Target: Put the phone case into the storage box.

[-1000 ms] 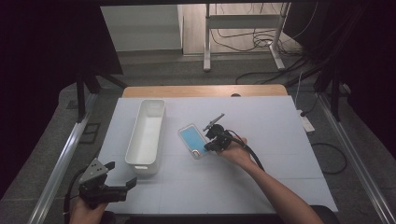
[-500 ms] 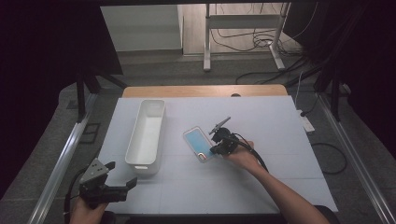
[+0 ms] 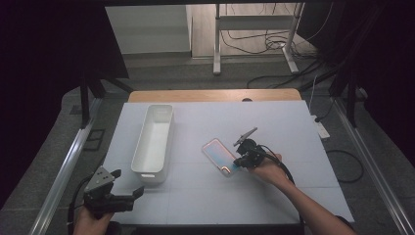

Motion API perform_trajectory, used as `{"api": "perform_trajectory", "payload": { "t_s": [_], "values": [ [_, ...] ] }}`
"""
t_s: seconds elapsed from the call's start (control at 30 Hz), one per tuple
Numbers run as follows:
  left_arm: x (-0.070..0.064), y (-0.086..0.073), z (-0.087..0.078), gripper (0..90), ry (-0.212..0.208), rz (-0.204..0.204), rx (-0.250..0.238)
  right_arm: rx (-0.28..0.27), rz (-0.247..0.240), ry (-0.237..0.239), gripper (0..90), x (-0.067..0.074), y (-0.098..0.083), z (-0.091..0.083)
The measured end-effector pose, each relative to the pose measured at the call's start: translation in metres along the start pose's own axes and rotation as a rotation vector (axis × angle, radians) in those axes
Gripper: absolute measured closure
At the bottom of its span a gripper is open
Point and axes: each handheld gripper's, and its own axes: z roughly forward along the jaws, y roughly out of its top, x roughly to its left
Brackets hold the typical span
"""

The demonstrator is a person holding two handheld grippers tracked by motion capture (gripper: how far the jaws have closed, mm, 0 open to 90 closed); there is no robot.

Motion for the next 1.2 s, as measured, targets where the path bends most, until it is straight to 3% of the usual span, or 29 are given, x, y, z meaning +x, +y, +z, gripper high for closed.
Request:
{"api": "perform_trajectory", "payload": {
  "t_s": [0.23,0.67,1.0,1.2],
  "values": [
    [0.0,0.001,0.001,2.6,0.002,0.002,0.004,0.004,0.023,-0.013,89.7,-0.005,-0.015,-0.01],
    [0.0,0.001,0.001,2.6,0.002,0.004,0.007,-0.008,0.044,-0.099,89.7,-0.027,-0.008,-0.01],
    [0.0,0.001,0.001,2.7,0.002,0.003,0.008,-0.034,0.08,-0.134,89.7,-0.039,0.0,-0.005],
    [0.0,0.001,0.001,2.7,0.002,0.003,0.008,-0.087,0.045,-0.041,89.6,-0.017,0.005,-0.008]
  ]
}}
